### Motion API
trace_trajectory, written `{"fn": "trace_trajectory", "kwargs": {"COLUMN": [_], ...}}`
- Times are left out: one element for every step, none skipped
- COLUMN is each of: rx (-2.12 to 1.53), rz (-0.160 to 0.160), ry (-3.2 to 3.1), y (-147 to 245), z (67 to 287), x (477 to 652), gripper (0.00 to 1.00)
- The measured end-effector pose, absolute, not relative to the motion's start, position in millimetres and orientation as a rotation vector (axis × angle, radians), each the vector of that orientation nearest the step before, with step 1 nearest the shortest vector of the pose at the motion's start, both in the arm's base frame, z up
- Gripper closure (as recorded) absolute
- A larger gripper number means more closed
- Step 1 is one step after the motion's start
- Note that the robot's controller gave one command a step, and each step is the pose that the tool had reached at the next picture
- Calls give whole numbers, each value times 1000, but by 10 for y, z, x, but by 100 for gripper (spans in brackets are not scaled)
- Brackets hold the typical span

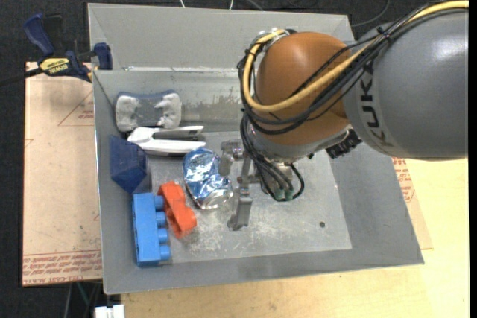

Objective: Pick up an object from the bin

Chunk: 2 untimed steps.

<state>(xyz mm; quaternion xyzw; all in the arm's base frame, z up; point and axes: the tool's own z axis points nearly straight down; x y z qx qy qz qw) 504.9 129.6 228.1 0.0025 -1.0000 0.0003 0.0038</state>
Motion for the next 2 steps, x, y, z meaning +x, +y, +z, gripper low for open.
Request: {"fn": "trace_trajectory", "kwargs": {"rx": [0,343], "rz": [-2,-5], "ry": [-3142,-3128], "y": [1285,1059], "z": [2325,1310], "x": [5064,5668], "gripper": [0,0]}}
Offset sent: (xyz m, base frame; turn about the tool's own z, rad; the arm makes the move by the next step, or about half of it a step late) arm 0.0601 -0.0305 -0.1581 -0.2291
